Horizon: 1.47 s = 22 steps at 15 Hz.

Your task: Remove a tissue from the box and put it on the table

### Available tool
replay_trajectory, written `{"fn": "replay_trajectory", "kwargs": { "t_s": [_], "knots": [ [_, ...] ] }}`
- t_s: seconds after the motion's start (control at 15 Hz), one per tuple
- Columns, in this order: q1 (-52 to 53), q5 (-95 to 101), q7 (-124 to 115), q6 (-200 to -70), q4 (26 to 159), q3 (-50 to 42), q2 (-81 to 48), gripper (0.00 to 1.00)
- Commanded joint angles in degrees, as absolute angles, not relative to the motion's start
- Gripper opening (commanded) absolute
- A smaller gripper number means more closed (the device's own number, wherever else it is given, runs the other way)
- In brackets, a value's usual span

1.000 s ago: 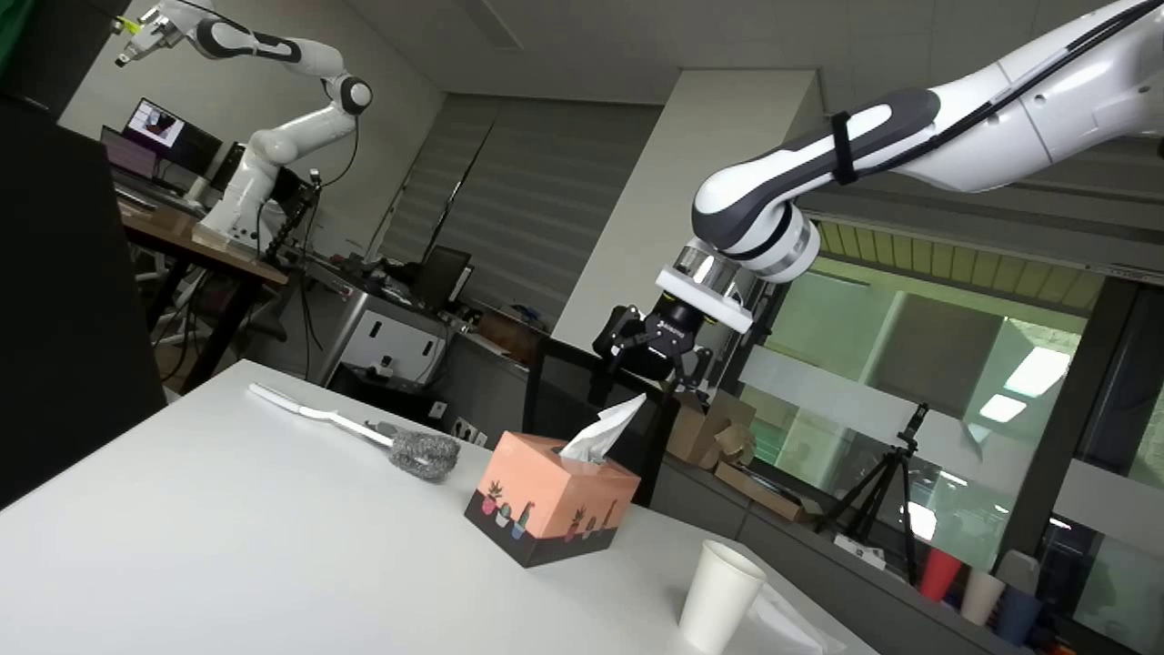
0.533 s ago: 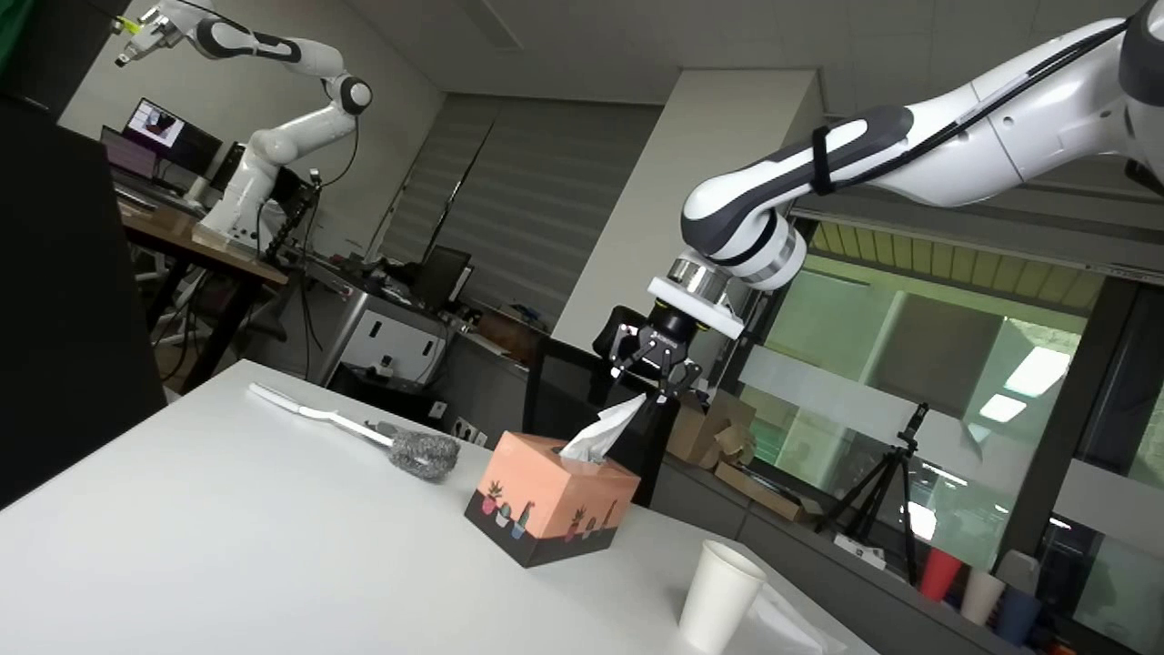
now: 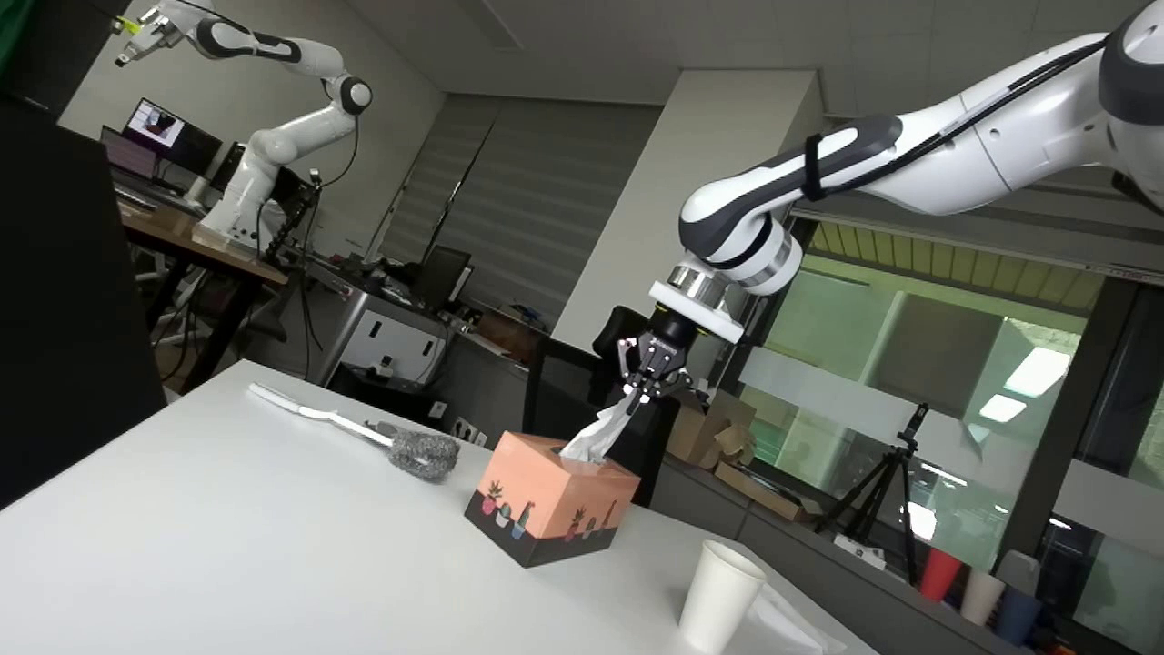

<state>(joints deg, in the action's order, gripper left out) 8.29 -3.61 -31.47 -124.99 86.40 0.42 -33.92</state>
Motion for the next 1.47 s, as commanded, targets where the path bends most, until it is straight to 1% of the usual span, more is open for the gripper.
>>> {"fn": "replay_trajectory", "kwargs": {
  "t_s": [0.0, 0.73, 1.13, 1.4],
  "knots": [
    [8.3, -4.5, -29.9, -122.3, 83.5, 0.0, -34.9, 0.00],
    [8.1, -0.5, -25.5, -118.9, 78.8, -2.0, -29.0, 0.00],
    [7.1, 5.0, -26.7, -121.4, 77.6, -5.1, -24.5, 0.00],
    [4.9, 8.3, -28.2, -123.8, 76.9, -7.8, -24.4, 0.00]
  ]
}}
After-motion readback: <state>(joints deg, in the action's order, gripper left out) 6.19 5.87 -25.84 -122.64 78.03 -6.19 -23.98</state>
